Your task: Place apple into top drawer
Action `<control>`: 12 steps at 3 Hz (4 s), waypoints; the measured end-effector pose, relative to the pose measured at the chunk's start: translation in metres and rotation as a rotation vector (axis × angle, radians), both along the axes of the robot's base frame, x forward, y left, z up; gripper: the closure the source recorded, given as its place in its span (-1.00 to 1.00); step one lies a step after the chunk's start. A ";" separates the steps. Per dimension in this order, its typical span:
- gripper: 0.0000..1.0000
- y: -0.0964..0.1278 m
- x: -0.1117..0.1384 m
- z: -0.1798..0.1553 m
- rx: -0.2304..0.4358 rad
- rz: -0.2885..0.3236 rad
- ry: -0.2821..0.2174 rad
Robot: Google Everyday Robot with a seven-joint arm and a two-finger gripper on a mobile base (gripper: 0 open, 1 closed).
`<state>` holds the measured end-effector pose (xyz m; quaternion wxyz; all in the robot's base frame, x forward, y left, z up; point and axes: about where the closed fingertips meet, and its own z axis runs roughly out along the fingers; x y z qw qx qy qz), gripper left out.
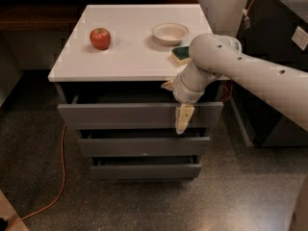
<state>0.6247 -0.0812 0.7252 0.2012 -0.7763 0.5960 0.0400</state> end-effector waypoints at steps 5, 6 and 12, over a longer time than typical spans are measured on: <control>-1.00 0.006 0.026 -0.064 0.000 0.077 -0.007; -1.00 0.007 0.030 -0.072 -0.001 0.066 -0.010; 1.00 -0.011 -0.019 -0.063 -0.032 0.034 0.014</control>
Offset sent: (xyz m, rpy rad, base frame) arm 0.0437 -0.0014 -0.0516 0.0137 0.0076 0.0970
